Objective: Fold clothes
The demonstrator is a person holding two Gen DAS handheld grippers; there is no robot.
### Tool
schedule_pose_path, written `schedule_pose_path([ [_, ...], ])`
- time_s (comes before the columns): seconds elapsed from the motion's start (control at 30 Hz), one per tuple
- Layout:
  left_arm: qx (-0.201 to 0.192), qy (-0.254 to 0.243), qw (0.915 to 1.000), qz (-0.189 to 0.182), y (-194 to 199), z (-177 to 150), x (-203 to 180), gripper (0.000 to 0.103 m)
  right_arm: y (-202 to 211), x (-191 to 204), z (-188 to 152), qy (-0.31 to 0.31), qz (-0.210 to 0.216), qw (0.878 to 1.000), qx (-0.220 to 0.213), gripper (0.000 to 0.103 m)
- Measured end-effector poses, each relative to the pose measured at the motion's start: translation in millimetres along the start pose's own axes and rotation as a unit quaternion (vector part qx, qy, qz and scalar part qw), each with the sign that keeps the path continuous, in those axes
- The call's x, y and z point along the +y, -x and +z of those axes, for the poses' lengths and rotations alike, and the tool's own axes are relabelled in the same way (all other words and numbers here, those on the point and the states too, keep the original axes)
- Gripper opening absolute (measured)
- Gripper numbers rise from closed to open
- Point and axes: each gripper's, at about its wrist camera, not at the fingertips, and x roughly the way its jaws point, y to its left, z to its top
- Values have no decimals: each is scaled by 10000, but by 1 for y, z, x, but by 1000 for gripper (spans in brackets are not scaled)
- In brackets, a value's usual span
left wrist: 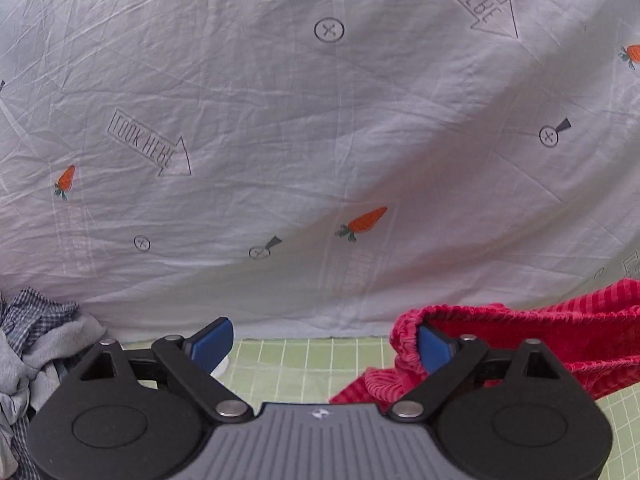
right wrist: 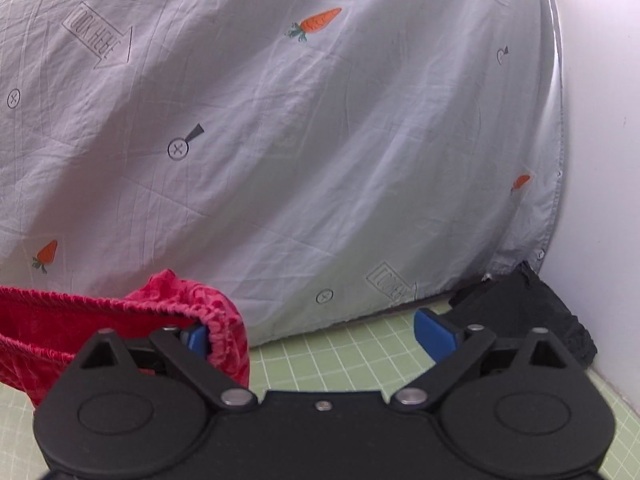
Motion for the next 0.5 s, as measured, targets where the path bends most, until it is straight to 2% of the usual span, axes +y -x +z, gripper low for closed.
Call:
schedule_pose_path([
  [0.07, 465, -49, 9989, 89, -8, -37, -6, 94, -4, -3, -29, 59, 23, 9985, 536, 98],
  [0.17, 1171, -114, 9926, 289, -20, -98, -16, 94, -4, -4, -62, 213, 91, 9935, 1119, 97],
  [0.3, 2154, -112, 9759, 342, -33, -172, -16, 94, -5, -4, -107, 419, 181, 9810, 1884, 93],
  [0.37, 2396, -39, 9704, 303, -32, -191, -10, 93, -5, -4, -129, 521, 226, 9724, 2263, 93],
  [0.43, 2466, 78, 9689, 211, -26, -198, -4, 93, -5, -4, -151, 622, 271, 9622, 2638, 93],
  [0.5, 2392, 179, 9708, 84, -19, -198, 2, 93, 5, -1, -144, 701, 410, 9675, 2395, 93],
])
